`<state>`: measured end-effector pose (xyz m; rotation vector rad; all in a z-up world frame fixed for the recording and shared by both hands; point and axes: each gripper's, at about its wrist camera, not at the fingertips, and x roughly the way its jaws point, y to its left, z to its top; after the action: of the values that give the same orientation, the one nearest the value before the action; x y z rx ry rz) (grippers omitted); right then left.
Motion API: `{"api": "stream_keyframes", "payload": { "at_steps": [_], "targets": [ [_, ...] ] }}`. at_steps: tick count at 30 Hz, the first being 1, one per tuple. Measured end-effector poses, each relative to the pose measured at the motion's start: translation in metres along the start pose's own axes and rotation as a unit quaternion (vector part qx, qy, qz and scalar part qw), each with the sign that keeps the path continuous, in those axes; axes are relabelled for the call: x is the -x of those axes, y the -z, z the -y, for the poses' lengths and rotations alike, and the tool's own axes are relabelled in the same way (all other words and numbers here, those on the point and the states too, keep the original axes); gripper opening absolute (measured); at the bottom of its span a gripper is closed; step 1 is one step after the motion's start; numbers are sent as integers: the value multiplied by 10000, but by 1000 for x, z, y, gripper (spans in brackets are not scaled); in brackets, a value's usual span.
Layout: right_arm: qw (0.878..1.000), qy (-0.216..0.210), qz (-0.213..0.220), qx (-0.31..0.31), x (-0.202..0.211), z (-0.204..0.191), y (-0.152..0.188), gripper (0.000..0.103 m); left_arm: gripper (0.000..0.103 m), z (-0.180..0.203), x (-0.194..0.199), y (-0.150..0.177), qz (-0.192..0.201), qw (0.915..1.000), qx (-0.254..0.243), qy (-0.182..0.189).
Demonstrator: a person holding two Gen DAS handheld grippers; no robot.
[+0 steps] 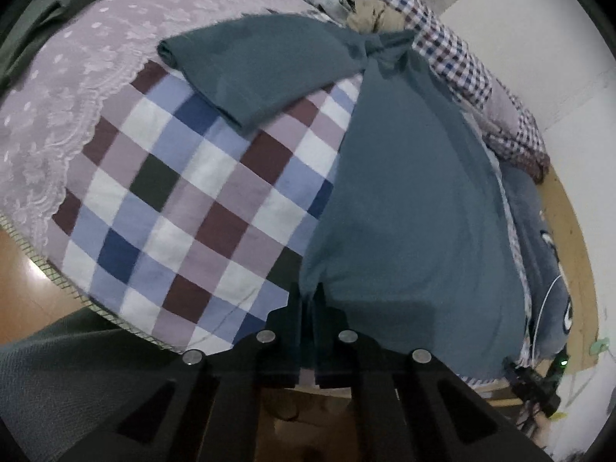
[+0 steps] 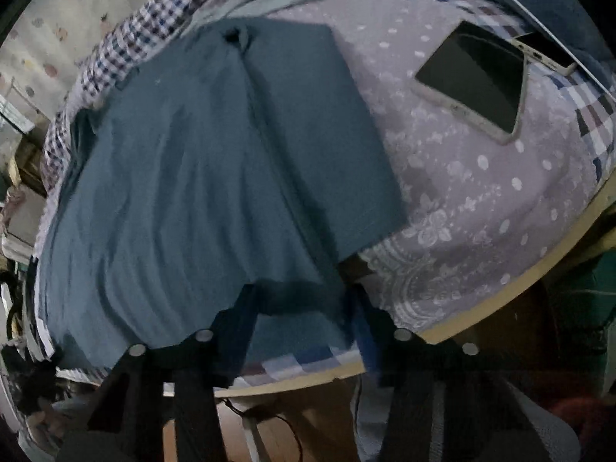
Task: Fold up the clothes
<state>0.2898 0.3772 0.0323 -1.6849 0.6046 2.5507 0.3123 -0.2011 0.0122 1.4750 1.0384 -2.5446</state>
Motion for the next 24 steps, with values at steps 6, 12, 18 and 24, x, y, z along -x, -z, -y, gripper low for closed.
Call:
{"api": "stream_keyframes", "payload": {
  "at_steps": [6,12,18,24],
  "targets": [
    [9975,387,-23,589,3,-18,9,4,2,2,14,3,230,9995,118,173],
    [9911,914,37,968,23,-25,22,3,1,5,41,5,624,9966,269,456],
    [9892,1088,-161,970,12,-21,25,4,1,5,25,5,288,9992,265,-68],
    [9936,1033,84,439,18,-5,17,8,2,-13,22,9,180,9958,681,-589]
  ]
}}
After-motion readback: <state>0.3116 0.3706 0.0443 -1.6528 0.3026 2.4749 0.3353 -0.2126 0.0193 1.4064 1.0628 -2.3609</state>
